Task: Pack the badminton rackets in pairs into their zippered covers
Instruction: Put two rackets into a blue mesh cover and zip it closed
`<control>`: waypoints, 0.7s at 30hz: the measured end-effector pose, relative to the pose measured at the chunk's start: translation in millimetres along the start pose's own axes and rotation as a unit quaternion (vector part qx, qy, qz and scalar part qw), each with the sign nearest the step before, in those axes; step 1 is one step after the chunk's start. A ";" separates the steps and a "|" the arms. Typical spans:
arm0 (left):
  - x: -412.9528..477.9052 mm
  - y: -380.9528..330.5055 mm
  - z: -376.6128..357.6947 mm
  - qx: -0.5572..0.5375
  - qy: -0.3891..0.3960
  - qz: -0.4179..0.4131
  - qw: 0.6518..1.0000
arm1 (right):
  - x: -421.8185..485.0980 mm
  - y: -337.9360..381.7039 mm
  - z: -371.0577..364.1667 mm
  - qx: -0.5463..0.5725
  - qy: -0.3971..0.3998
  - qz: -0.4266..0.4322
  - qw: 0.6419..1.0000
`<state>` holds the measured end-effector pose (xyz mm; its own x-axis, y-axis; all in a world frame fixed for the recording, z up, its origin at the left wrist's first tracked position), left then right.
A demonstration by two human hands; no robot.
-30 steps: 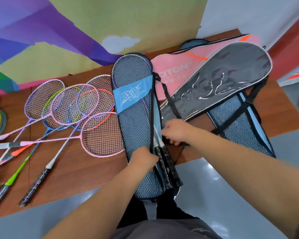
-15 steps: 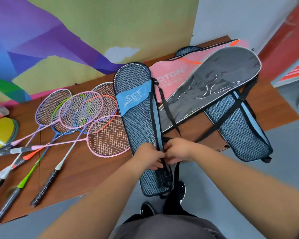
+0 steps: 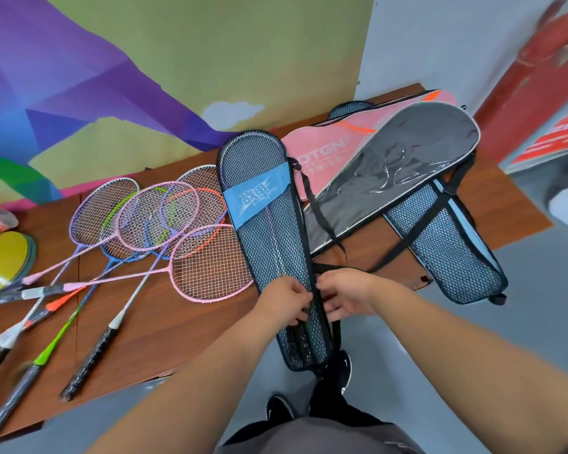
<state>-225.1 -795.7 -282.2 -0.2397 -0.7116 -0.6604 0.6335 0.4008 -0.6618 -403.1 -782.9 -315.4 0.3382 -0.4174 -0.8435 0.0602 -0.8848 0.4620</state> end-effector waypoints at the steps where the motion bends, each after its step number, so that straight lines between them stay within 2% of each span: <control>1: 0.5 -0.8 -0.6 -0.004 -0.001 0.002 1.000 | -2.2 1.6 -0.7 0.007 -0.004 -0.001 1.000; 4: 2.7 -6.3 -0.5 -0.022 0.013 0.002 1.000 | -9.1 8.4 -2.3 -0.004 -0.017 0.004 1.000; 7: 8.5 -9.7 1.1 -0.009 0.037 -0.004 0.999 | -13.7 13.4 -0.3 -0.046 -0.072 0.033 0.996; 8: 11.0 -10.9 2.5 0.016 0.033 -0.010 0.999 | -15.1 14.0 1.2 -0.052 -0.087 0.044 0.994; 10: 20.2 -17.6 8.0 0.139 -0.024 -0.059 0.988 | -18.4 16.0 5.2 -0.057 -0.103 0.059 0.991; 13: 35.9 -39.8 17.2 0.276 -0.115 -0.152 0.942 | -26.6 22.4 8.3 -0.071 -0.120 0.076 0.987; 15: 47.6 -63.5 22.1 0.352 -0.121 -0.224 0.901 | -26.9 24.9 13.9 -0.092 -0.154 0.099 0.979; 17: 62.1 -89.1 27.5 0.465 -0.098 -0.285 0.832 | -28.4 27.0 23.3 -0.134 -0.182 0.135 0.965; 19: 79.6 -110.3 34.0 0.548 -0.064 -0.284 0.784 | -34.8 30.6 35.1 -0.174 -0.216 0.150 0.949; 21: 93.9 -126.1 40.7 0.583 -0.061 -0.237 0.775 | -45.4 34.8 46.1 -0.191 -0.251 0.158 0.936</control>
<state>-297.6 -936.6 -246.3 -0.6226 -0.6974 -0.3549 0.7467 -0.6651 -0.0029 -459.6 -804.3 -273.6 -0.0831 -0.7751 -0.6264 0.3953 -0.6026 0.6932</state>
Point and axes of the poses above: each hand's wrist, its own x-axis towards the middle knuckle, its own z-axis out of the back of the hand, y = z × x, the point moved 1 cm from there along x, towards the middle knuckle, and after that the axes turned 5 degrees about -z, right-handed, at the moved point
